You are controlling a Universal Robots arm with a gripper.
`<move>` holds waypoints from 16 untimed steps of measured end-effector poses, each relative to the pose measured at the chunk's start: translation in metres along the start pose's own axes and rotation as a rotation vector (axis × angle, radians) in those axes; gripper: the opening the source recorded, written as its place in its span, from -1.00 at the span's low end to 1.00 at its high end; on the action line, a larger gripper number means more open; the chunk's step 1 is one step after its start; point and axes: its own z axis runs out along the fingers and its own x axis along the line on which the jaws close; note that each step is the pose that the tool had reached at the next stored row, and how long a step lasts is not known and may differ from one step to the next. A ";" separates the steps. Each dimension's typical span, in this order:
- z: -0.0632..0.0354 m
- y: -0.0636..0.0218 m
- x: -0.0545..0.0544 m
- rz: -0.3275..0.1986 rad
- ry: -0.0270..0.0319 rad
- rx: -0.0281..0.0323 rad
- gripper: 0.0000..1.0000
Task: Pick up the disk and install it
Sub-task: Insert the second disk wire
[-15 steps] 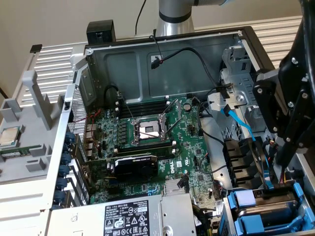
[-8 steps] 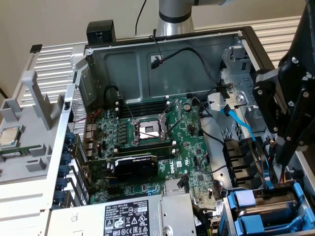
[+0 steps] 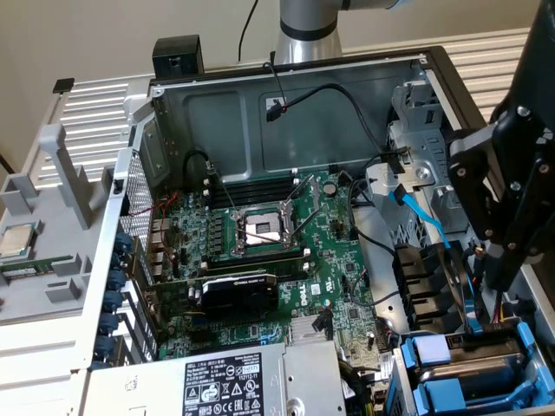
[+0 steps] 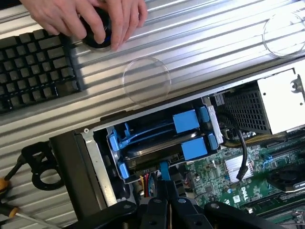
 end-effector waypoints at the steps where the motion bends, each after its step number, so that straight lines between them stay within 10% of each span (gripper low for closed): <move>1: -0.0001 -0.0001 0.000 -0.017 -0.0003 -0.0008 -0.79; 16: -0.0001 -0.0076 -0.002 -0.167 -0.0024 -0.0074 -0.79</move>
